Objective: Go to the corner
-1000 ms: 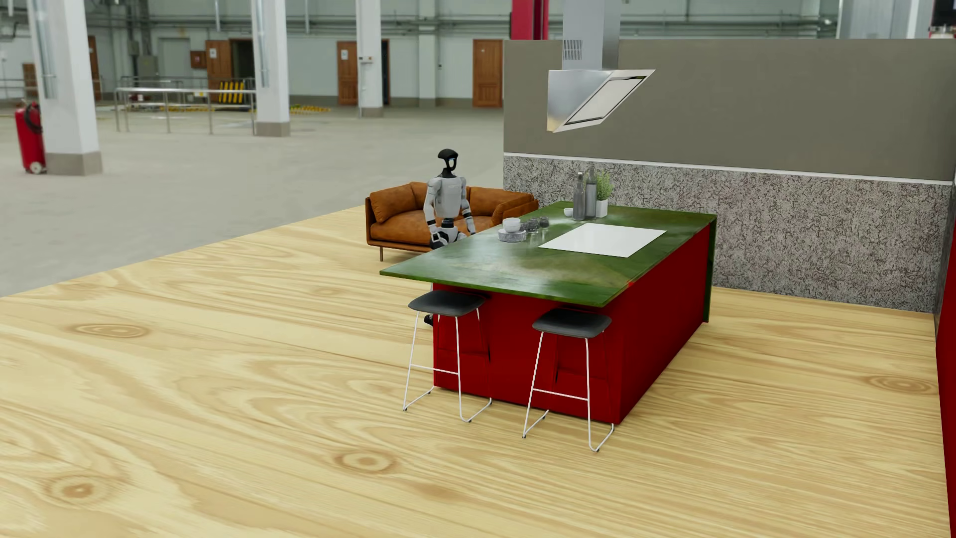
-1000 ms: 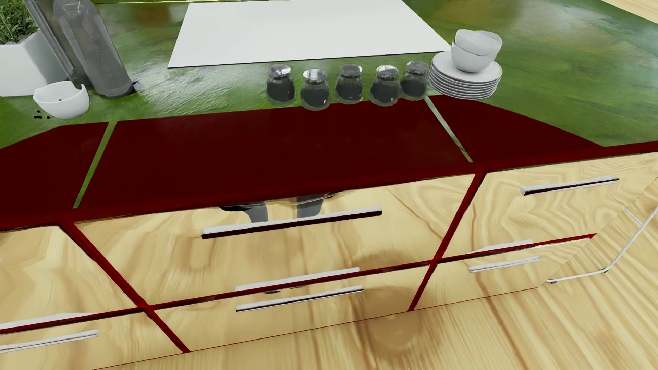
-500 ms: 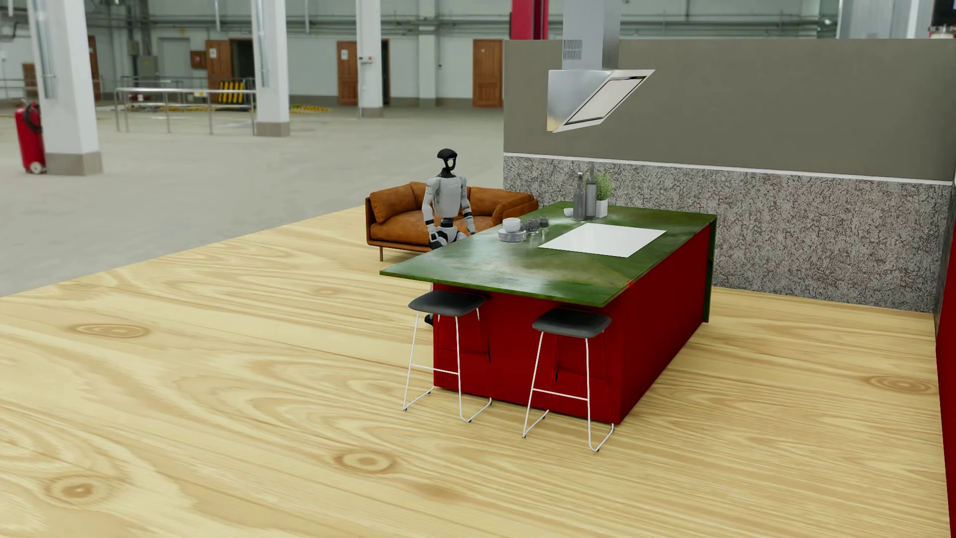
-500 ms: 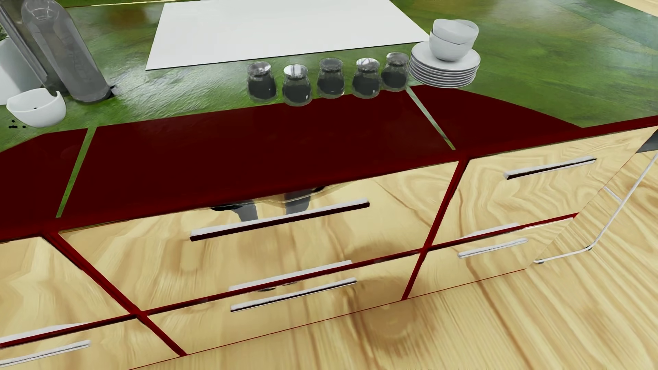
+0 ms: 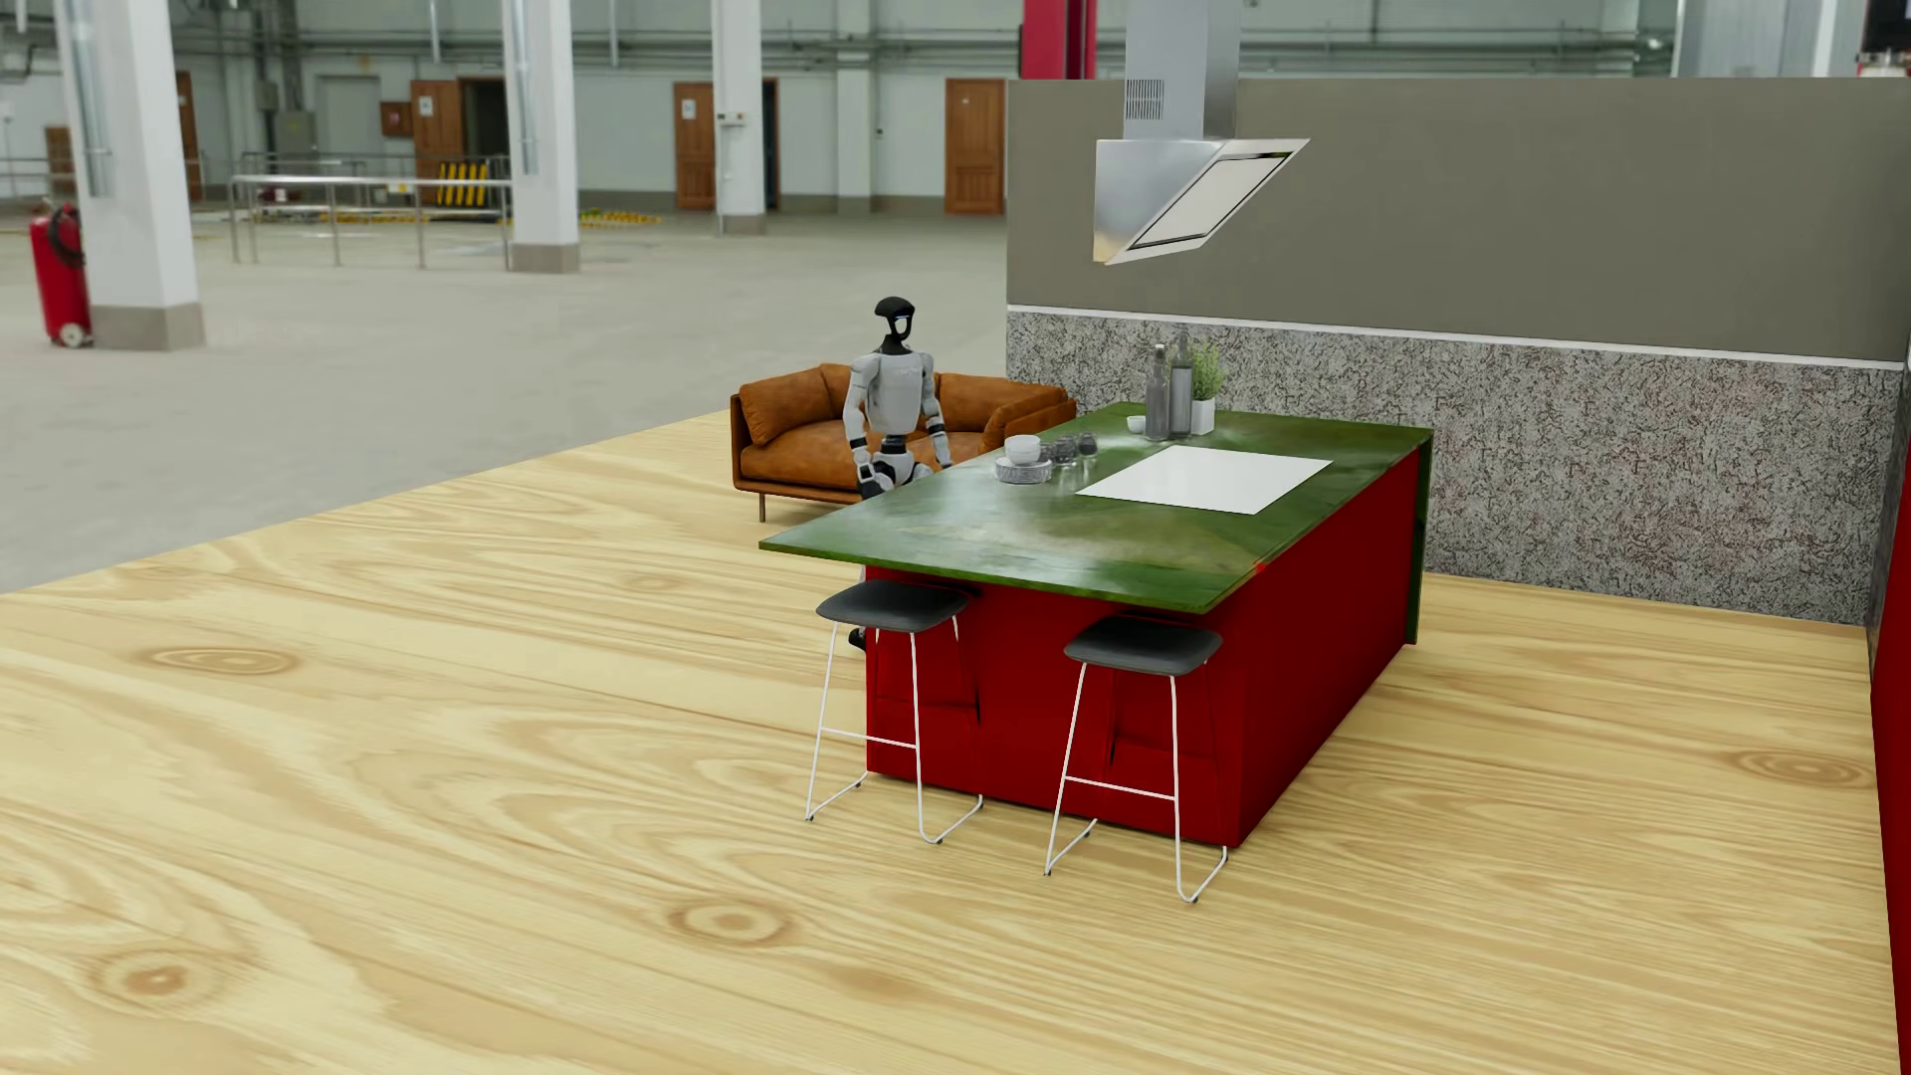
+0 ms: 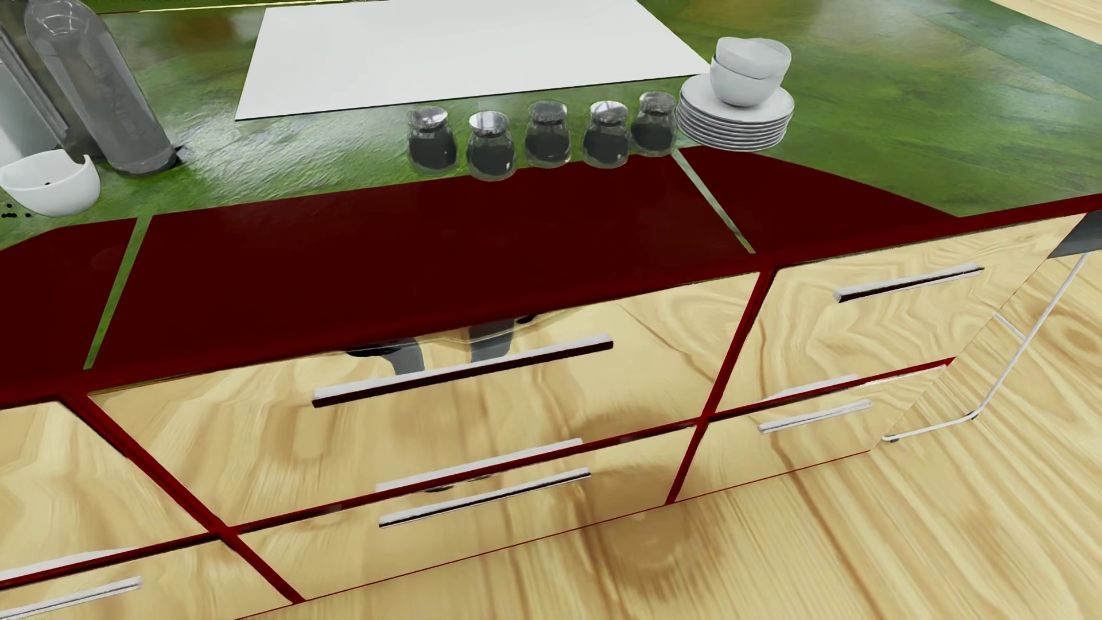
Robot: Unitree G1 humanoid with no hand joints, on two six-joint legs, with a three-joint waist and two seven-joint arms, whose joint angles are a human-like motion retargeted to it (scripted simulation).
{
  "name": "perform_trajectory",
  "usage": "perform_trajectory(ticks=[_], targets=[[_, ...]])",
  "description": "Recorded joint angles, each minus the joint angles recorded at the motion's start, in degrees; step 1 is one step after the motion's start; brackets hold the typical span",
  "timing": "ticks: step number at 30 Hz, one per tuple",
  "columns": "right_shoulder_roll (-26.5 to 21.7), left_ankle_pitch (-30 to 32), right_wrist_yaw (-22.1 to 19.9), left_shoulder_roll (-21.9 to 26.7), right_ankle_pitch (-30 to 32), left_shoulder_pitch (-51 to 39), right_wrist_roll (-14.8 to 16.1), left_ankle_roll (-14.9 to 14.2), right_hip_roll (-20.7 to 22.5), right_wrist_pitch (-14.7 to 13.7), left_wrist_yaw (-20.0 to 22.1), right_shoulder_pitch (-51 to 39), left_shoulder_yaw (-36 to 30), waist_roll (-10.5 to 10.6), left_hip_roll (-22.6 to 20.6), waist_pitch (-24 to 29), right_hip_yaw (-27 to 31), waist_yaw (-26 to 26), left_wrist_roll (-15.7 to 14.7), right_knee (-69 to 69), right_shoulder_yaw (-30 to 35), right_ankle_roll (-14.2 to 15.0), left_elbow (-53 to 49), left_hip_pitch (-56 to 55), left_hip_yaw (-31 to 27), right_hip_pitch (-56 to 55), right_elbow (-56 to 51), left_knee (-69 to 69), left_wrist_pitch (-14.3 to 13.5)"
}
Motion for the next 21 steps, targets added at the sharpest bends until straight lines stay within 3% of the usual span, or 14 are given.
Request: perform_trajectory(ticks=[21], targets=[[0.3,-0.2,0.0,-0.7,-0.4,0.3,0.0,0.0,-0.1,0.0,0.0,0.7,1.8,0.3,0.1,-0.9,0.0,0.6,0.0,0.2,-2.5,0.0,0.0,-0.2,0.0,-0.3,-0.3,-0.1,0.0]])
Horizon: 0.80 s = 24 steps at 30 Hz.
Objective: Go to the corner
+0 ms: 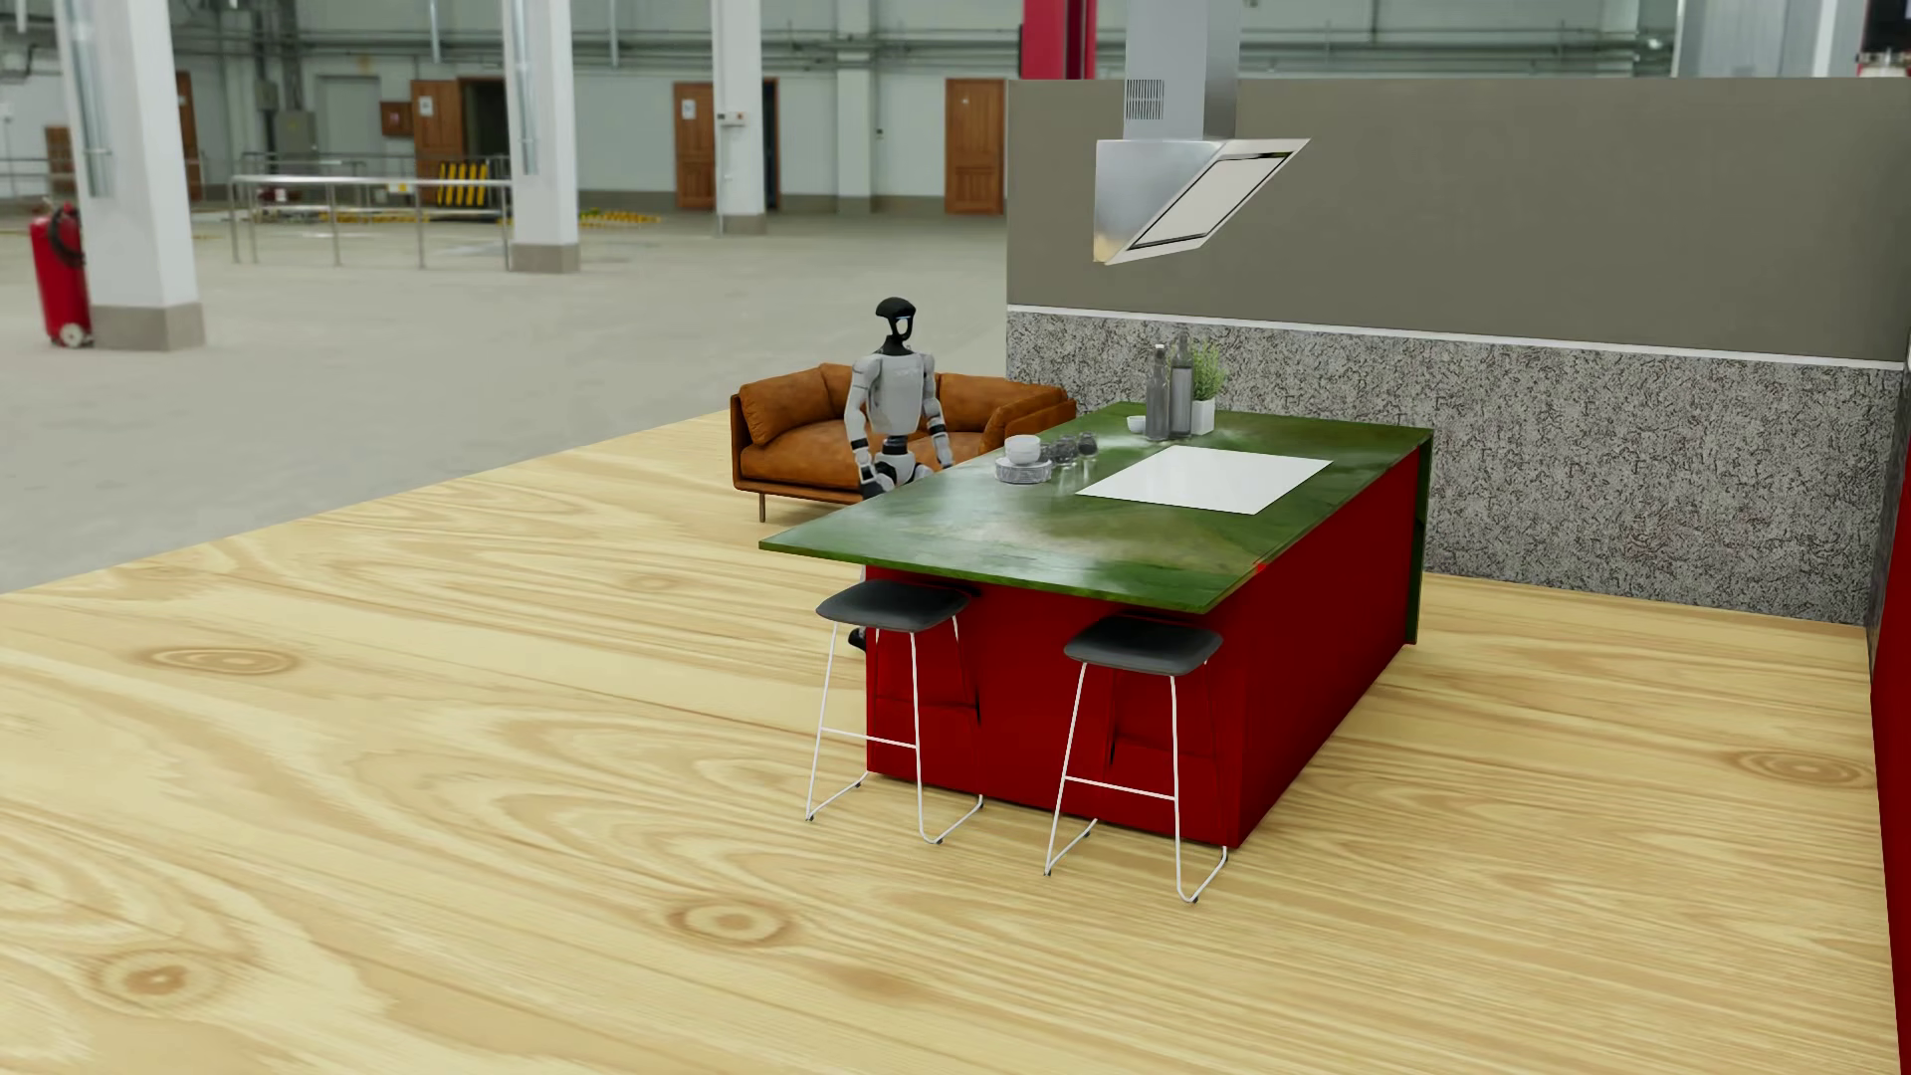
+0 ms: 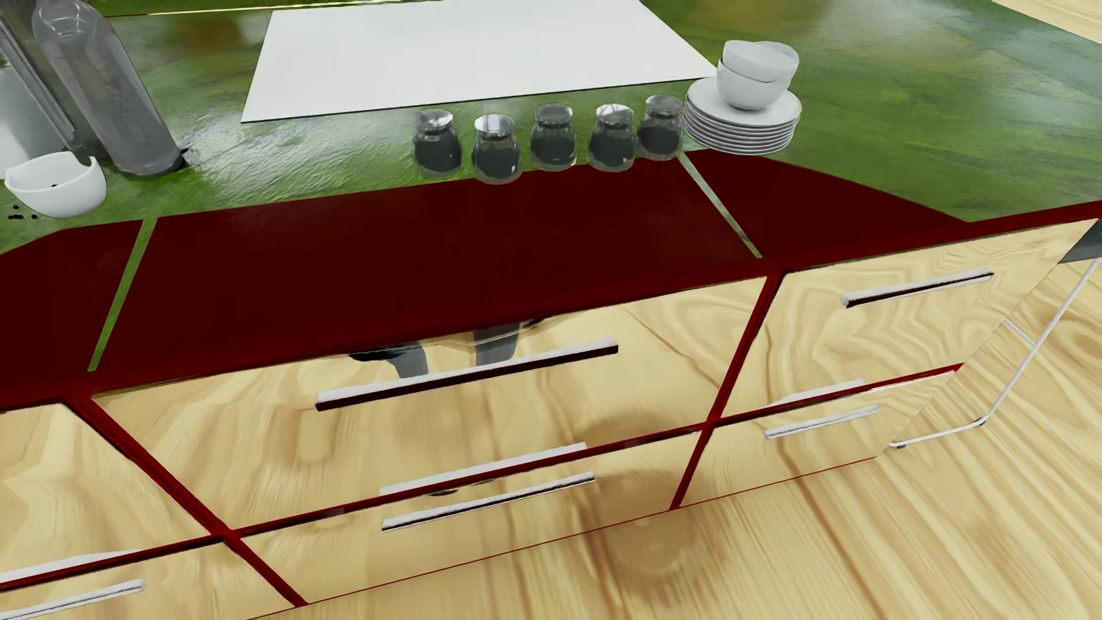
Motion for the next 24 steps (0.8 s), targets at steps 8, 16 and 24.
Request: perform_trajectory(ticks=[8,16,24], targets=[[1.0,0.2,0.0,-0.5,-0.6,1.2,0.0,0.0,-0.6,0.0,0.0,0.6,1.8,-0.4,-0.3,-0.7,0.0,0.8,0.0,0.2,-1.8,0.0,-0.7,-0.5,0.0,-0.6,-0.3,-0.1,0.0],[1.1,0.3,0.0,-0.7,-0.9,1.2,0.0,0.0,-0.9,0.0,0.0,0.6,2.3,-1.4,-0.4,0.4,0.0,4.1,0.0,0.1,1.7,0.0,-0.7,-0.1,0.0,-0.1,-0.5,-0.2,0.0],[1.5,0.1,0.0,0.2,-0.9,0.1,0.0,0.0,-0.6,0.0,0.0,0.3,1.9,-2.1,0.0,0.1,0.0,5.5,0.0,0.1,4.2,0.0,-0.4,-0.8,0.0,-0.8,-1.4,-0.1,0.0]])
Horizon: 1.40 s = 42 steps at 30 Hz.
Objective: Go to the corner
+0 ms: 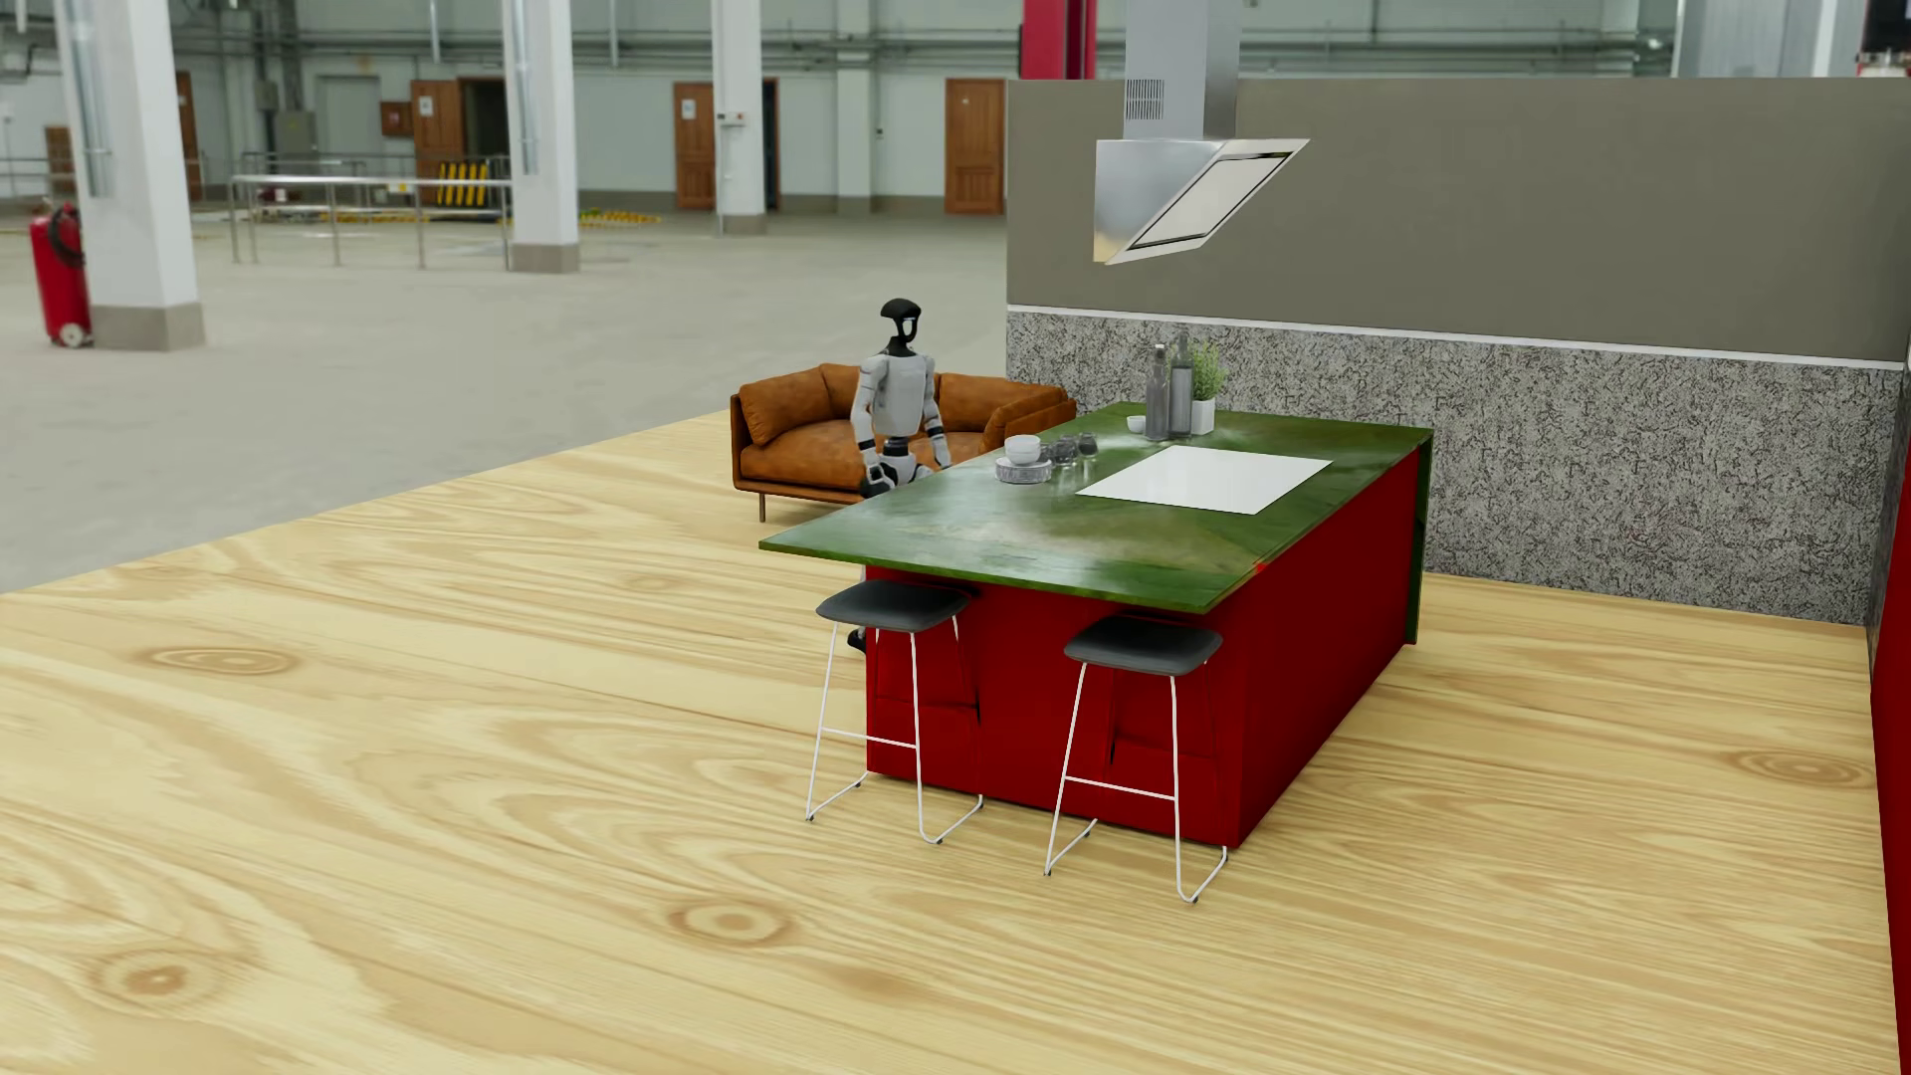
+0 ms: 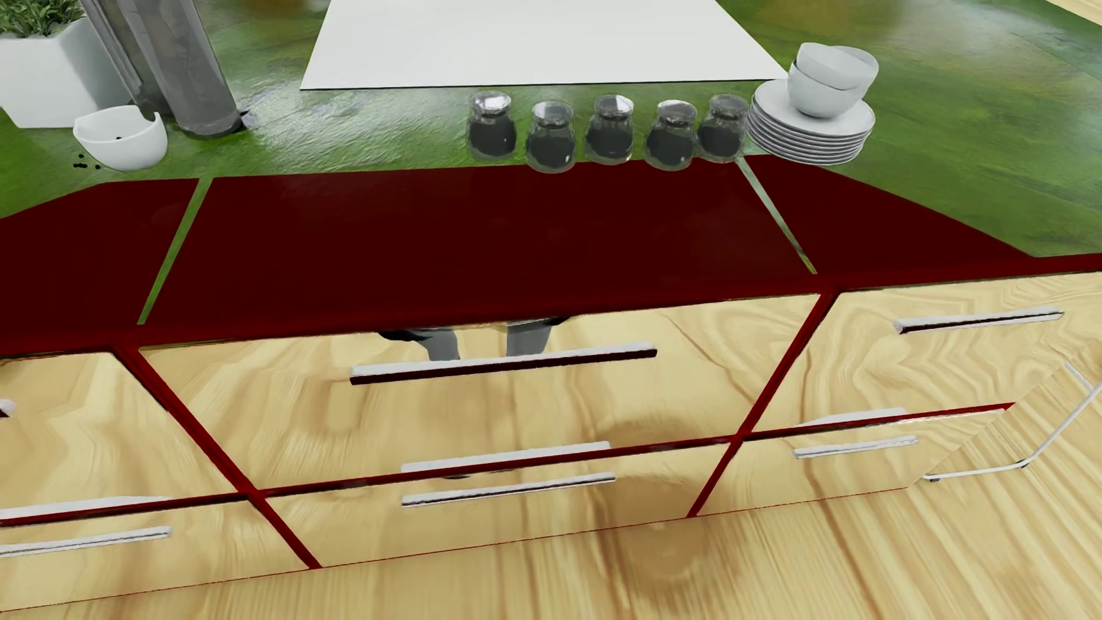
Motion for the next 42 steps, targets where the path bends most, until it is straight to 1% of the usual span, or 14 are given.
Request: perform_trajectory(ticks=[5,10,12,13,17,18,22,25,26,29,33,36,39,42], targets=[[0.1,-0.1,0.0,0.2,0.2,0.6,0.0,0.0,-0.1,0.0,0.0,0.2,-0.1,-0.7,-0.1,-0.3,0.0,0.1,0.0,-1.1,0.3,0.0,-0.1,0.7,0.0,1.0,-0.2,-0.3,0.0],[0.0,-0.2,0.0,0.0,0.2,0.4,0.0,0.0,0.1,0.0,0.0,0.2,0.1,-0.3,0.1,-0.6,0.0,0.1,0.0,-0.9,-0.1,0.0,0.2,0.5,0.0,0.8,-0.3,-0.2,0.0],[-0.4,-0.2,0.0,0.2,0.2,0.3,0.0,0.0,0.2,0.0,0.0,0.0,-0.7,-0.2,0.2,-0.8,0.0,0.0,0.0,-0.9,1.6,0.0,0.2,0.2,0.0,0.5,-0.6,-0.2,0.0],[-0.2,-0.3,0.0,0.2,0.1,0.5,0.0,0.0,-0.1,0.0,0.0,0.3,-0.6,-0.3,-0.2,-0.5,0.0,-0.2,0.0,-1.0,0.1,0.0,0.1,0.8,0.0,1.2,-0.4,-0.2,0.0],[-0.2,-0.2,0.0,0.2,-0.3,0.5,0.0,0.0,0.3,0.0,0.0,0.3,-0.5,0.0,0.3,-0.8,0.0,0.7,0.0,-0.2,0.0,0.0,-0.1,0.4,0.0,0.4,-0.4,-0.1,0.0],[-0.5,-0.1,0.0,0.2,-0.4,0.4,0.0,0.0,0.3,0.0,0.0,0.2,-0.7,0.1,0.4,-0.9,0.0,0.8,0.0,0.0,1.6,0.0,0.1,0.3,0.0,0.2,-0.9,0.0,0.0],[-0.3,0.2,0.0,0.6,-0.4,0.6,0.0,0.0,0.3,0.0,0.0,1.0,-0.1,0.3,0.4,-0.7,0.0,1.9,0.0,-0.2,0.0,0.0,-0.2,0.1,0.0,0.2,-1.1,0.0,0.0],[-0.4,0.3,0.0,1.1,-0.7,-0.4,0.0,0.0,0.4,0.0,0.0,1.8,-0.5,-0.3,0.5,-0.4,0.0,3.6,0.0,0.3,0.7,0.0,0.1,0.0,0.0,-0.3,-2.0,-0.1,0.0],[-0.3,0.3,0.0,1.3,-0.6,-0.9,0.0,0.0,0.3,0.0,0.0,1.6,-0.9,-0.8,0.3,-0.1,0.0,4.2,0.0,0.0,2.9,0.0,0.6,0.1,0.0,0.0,-1.7,-0.1,0.0],[0.0,0.2,0.0,2.2,-0.7,-2.7,0.0,0.0,0.1,0.0,0.0,2.2,-1.5,-2.2,0.3,0.0,0.0,7.0,0.0,0.4,4.3,0.0,0.9,-0.3,0.0,-0.6,-2.5,-0.2,0.0],[0.2,-0.3,0.0,2.5,-0.5,-3.9,0.0,0.0,0.1,0.0,0.0,2.9,-0.3,-3.4,0.1,1.1,0.0,8.8,0.0,-0.2,4.4,0.0,1.3,0.0,0.0,0.3,-3.5,0.1,0.0],[0.2,-0.2,0.0,3.2,-0.6,-4.6,0.0,0.0,-1.0,0.0,0.0,3.0,-0.2,-5.0,-1.0,1.6,0.0,10.6,0.0,0.5,3.0,0.0,1.2,-0.7,0.0,-0.7,-4.6,0.0,0.0],[-0.5,-0.8,0.0,3.5,0.2,-4.4,0.0,0.0,-1.0,0.0,0.0,2.8,-0.3,-5.3,-1.0,1.5,0.0,10.1,0.0,-0.9,4.4,0.0,1.5,-0.6,0.0,0.5,-5.6,0.3,0.0],[-0.6,-0.9,0.0,3.4,-0.1,-4.8,0.0,0.0,-0.8,0.0,0.0,2.5,-0.8,-5.3,-0.8,1.8,0.0,11.5,0.0,-0.6,3.5,0.0,1.9,-0.5,0.0,0.5,-5.0,0.3,0.0]])
